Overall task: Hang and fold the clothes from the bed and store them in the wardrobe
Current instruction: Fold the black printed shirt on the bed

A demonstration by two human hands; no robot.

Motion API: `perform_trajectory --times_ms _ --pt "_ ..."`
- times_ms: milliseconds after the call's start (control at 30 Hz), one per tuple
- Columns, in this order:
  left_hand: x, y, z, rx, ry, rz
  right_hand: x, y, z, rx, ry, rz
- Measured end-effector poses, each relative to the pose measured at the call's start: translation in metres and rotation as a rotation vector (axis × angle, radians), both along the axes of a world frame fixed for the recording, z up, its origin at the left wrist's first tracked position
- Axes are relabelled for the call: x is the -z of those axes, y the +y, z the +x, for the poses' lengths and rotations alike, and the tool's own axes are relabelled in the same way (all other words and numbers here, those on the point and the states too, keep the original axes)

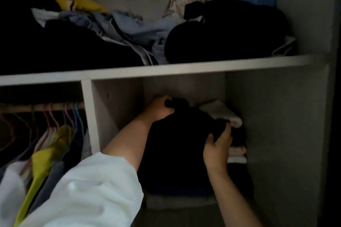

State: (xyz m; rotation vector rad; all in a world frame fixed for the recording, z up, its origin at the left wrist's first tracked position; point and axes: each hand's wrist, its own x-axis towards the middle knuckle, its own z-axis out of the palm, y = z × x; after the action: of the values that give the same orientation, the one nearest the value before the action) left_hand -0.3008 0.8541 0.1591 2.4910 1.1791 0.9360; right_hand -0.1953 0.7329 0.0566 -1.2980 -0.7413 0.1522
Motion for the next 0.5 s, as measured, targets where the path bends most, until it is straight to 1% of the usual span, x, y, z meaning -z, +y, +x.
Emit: perform_trajectory --times_ms 67,100,167,233,267,300,367,433,500 --pt "-0.011 0.031 0.006 0.040 0.096 0.123 0.004 0.025 -0.008 -0.018 0.073 0.026" --pt "-0.010 0.045 0.008 0.022 0.115 0.187 0.008 0.038 -0.013 -0.017 0.107 0.014" --pt "0.009 0.063 0.008 -0.074 0.143 0.280 0.024 0.057 -0.025 -0.029 0.216 -0.022" --pt "0.044 0.058 0.006 -0.217 0.181 0.280 0.044 0.061 -0.037 -0.046 0.289 -0.074" --pt "0.063 0.050 0.006 -0.301 0.180 0.243 0.054 0.061 -0.038 -0.060 0.317 -0.076" --pt "0.079 0.040 0.005 -0.378 0.132 0.172 0.062 0.059 -0.038 -0.084 0.355 -0.061" --pt "0.099 0.021 0.001 -0.475 -0.104 -0.094 0.069 0.052 -0.035 -0.177 0.473 -0.012" --pt "0.105 0.010 0.000 -0.476 -0.335 -0.379 0.063 0.045 -0.032 -0.295 0.609 0.024" --pt "0.101 0.010 0.003 -0.399 -0.430 -0.527 0.057 0.040 -0.031 -0.337 0.669 0.038"
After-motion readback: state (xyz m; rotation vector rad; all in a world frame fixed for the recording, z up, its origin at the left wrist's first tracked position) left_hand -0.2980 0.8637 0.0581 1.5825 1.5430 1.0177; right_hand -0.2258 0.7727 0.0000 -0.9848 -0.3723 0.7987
